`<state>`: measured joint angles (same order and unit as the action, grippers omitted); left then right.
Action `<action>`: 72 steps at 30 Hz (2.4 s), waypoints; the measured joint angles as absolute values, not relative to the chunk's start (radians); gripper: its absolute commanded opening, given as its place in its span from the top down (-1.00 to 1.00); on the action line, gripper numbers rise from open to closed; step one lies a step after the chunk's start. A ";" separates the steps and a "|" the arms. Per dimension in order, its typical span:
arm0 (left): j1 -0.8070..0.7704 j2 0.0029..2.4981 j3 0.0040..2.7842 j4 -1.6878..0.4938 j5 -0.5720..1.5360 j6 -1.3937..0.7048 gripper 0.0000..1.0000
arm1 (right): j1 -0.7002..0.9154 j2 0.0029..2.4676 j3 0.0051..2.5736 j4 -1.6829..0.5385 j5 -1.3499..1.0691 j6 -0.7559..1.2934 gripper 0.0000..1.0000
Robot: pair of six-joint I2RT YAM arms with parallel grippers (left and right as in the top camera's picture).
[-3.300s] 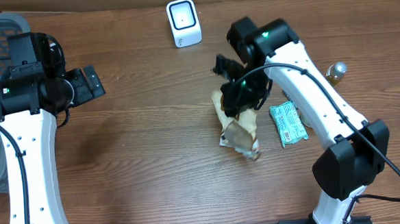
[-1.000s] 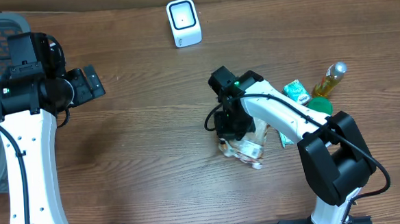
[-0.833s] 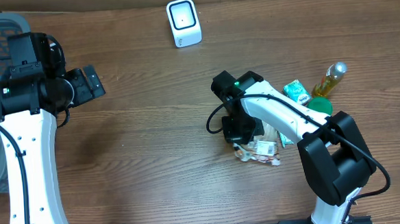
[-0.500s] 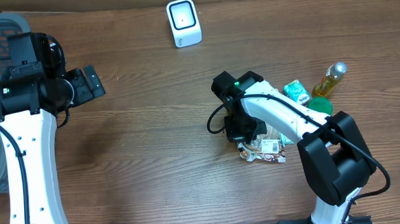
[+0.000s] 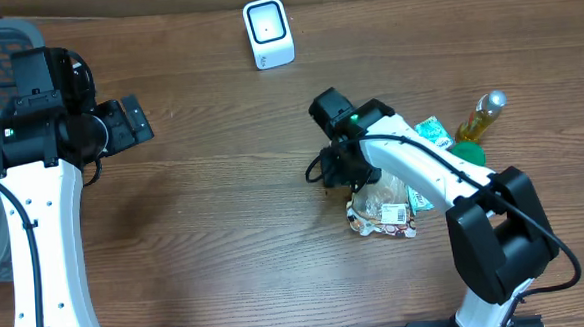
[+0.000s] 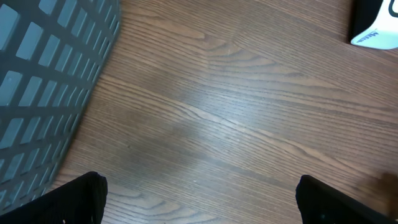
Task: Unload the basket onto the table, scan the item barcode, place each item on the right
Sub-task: 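Lower the PanTree bag onto the table with the right gripper, then open the right gripper and lift it off the bag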
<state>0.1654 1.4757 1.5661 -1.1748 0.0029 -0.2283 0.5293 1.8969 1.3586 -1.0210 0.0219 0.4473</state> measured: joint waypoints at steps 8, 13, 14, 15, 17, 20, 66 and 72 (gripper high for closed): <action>0.166 1.476 1.566 -1.175 0.003 -0.228 -0.99 | 0.511 1.897 1.359 -1.024 0.023 0.445 -1.00; 0.165 1.476 1.566 -1.174 0.003 -0.228 -0.99 | 0.511 1.897 1.359 -1.040 0.020 0.445 -1.00; 0.165 1.476 1.566 -1.174 0.003 -0.228 -0.99 | 0.511 1.897 1.359 -1.053 0.012 0.444 -1.00; 0.166 1.476 1.566 -1.174 0.003 -0.228 -0.99 | 0.511 1.897 1.359 -1.067 0.001 0.444 -1.00; 0.165 1.476 1.566 -1.175 0.003 -0.228 -0.99 | 0.511 1.897 1.359 -1.084 -0.026 0.445 -1.00; 0.166 1.476 1.566 -1.175 0.003 -0.228 -0.99 | 0.511 1.897 1.359 -1.121 -0.064 0.444 -1.00; 0.165 1.476 1.566 -1.174 0.003 -0.228 -0.99 | 0.511 1.897 1.361 -0.771 0.096 0.392 -1.00; 0.165 1.476 1.566 -1.175 0.003 -0.228 -0.99 | 0.511 1.897 1.361 -0.772 0.098 0.392 -1.00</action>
